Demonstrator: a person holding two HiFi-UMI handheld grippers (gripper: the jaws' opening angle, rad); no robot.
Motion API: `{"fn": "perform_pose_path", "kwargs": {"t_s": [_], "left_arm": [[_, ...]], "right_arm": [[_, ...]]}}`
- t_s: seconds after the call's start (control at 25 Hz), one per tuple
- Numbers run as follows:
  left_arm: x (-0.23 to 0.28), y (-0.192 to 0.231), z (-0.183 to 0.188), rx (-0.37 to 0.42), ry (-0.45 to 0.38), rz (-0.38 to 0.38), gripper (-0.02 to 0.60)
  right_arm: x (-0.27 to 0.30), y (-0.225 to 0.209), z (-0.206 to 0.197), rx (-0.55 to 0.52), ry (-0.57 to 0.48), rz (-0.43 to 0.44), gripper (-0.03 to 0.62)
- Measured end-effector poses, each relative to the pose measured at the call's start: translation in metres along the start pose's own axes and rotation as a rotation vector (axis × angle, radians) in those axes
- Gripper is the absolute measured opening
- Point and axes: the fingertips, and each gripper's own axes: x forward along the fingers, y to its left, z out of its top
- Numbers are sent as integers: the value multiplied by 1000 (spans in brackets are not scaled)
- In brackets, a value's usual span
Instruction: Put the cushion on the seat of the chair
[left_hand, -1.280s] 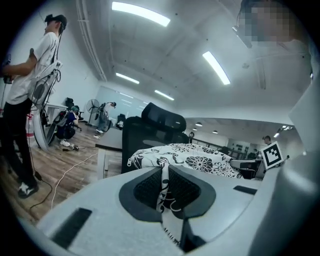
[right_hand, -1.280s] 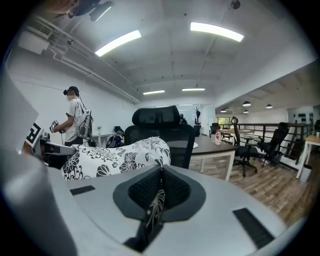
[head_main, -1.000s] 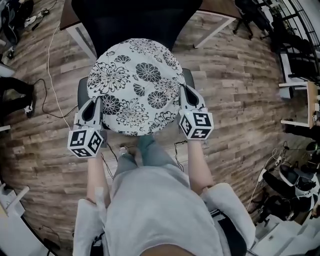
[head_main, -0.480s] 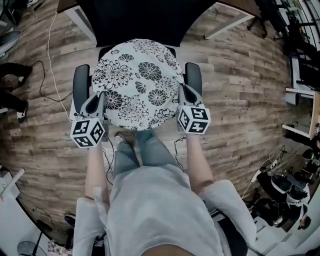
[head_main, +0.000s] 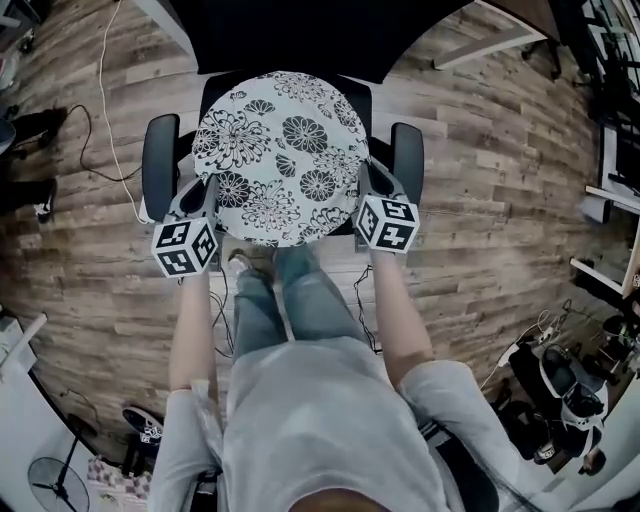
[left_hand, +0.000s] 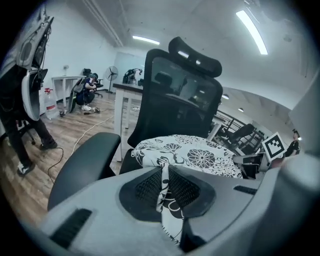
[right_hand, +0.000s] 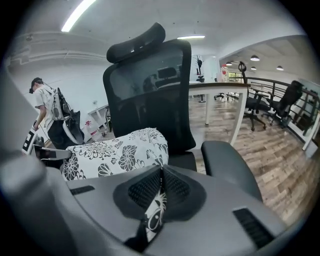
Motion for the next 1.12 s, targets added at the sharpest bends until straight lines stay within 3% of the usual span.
{"fn": "perform_pose_path", "kwargs": {"t_s": [0.36, 0.76, 1.12], "left_arm": [[40, 26, -44, -14, 102, 69, 34], [76, 38, -74, 14, 177, 87, 34], [91, 64, -105, -4, 249, 143, 34]], "right_arm": [[50, -6, -46, 21, 123, 6, 15], [95, -18, -74, 0, 197, -2, 15], [121, -35, -109, 65, 276, -56, 15]]}}
